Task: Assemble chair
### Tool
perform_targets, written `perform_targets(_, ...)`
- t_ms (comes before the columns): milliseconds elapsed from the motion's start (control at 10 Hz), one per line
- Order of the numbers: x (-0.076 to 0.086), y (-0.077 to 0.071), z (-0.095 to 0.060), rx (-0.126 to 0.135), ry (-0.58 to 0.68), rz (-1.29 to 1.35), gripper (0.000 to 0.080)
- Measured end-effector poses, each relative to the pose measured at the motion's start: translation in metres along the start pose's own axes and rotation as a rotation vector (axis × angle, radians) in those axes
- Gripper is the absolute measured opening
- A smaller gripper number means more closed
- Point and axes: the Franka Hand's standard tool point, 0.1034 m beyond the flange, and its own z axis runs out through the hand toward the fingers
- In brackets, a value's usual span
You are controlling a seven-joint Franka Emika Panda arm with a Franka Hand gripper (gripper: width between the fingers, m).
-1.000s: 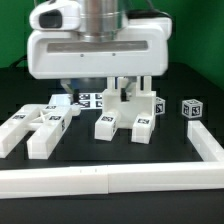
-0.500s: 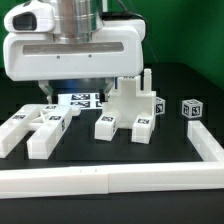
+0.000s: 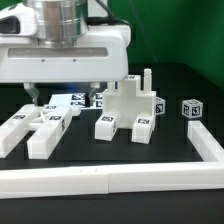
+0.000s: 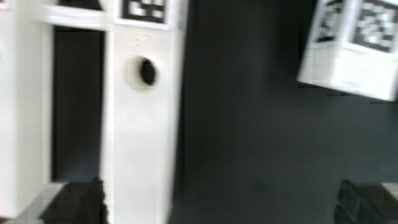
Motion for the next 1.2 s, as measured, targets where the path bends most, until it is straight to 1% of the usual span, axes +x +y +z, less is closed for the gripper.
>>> perform_targets(100,0.003,0.008,0.004,-0.005,0.014,-0.036,0.0648)
perform_targets(500,0.003,0.007,0.004,-0.005,0.013,-0.028,0.0648)
perform_targets(600,0.005,0.010,0.004,-0.008,0.030,0.021,0.0648)
perform_targets(700,0.001,0.015,0.007,0.006,0.017,0.079,0.0648)
perform_targets(800,0.000,0.017,0.008,0.006,0.014,0.116,0.0648)
perform_targets(900,0.009,0.018,0.006,-0.008,0.093,0.096,0.0648)
perform_targets(1000,0.006,0.017,0.009,-0.007,0.085,0.096,0.0648)
perform_targets(1200,0.008,0.018,0.013,-0.014,0.097,0.078,0.0648)
